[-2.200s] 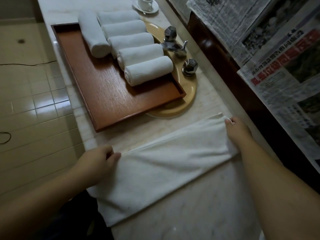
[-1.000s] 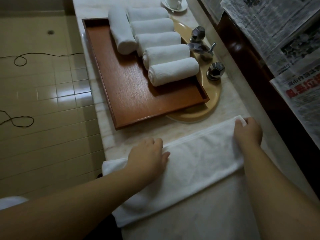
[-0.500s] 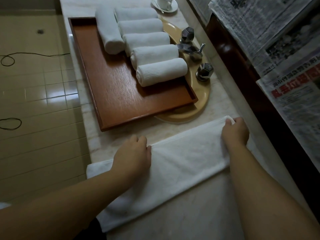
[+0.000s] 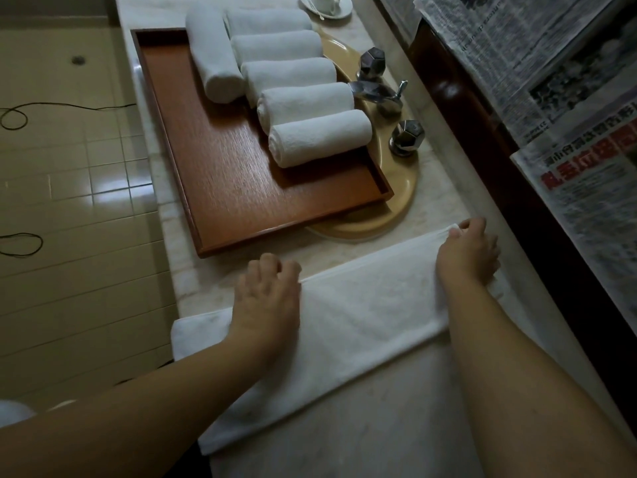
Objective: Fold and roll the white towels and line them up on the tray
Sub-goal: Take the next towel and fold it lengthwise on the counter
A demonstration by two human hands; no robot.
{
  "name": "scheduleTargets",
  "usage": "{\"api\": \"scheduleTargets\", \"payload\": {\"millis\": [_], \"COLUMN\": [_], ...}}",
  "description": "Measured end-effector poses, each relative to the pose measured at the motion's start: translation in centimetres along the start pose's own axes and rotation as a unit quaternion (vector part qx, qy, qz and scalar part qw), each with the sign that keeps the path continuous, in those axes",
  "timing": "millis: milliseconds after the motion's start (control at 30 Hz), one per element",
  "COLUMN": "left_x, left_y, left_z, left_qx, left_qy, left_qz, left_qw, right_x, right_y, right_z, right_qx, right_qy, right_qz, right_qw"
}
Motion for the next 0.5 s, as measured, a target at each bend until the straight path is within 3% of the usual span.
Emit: {"api": "scheduleTargets", "payload": {"millis": [67,133,233,367,500], "left_x": [-0.3,-1.0,-1.6,-2.1,-1.8], "left_y": [0.6,2.1,4.1,5.0,5.2], "left_z": [0.4,0.6,-0.2,-0.7,-0.5], "left_qx": [-0.102,-0.188,-0.152,-0.143,-0.139], "left_qy": [-0.002,-0.025,-0.045,-0.038,-0.016], "left_qz": [-0.006,-0.066,-0.127,-0.164,-0.184], "left_qw": [0.995,0.98,0.979,0.975,0.973], "right_x": [-0.2,-0.4,-0.5,0.5,1.9], "right_y": [0.2,0.3,0.8,3.1,12.0], "right_z": [-0.1,-0.1,-0.1,-1.3,-3.2], "right_qx": [0.012,0.024,0.036,0.034,0.17], "right_qy": [0.037,0.059,0.048,0.016,-0.064], "right_qz": [0.033,0.061,0.075,0.024,-0.026], "right_qw": [0.999,0.996,0.995,0.999,0.983]}}
Point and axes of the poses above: each hand's wrist, its own y-axis away from the middle knuckle, its own x-axis out of the back of the hand, z = x × y, the point moved 2 cm from there along -y, towards the middle knuckle, and after that the axes turned 11 degrees about y, right-handed, at the moved point
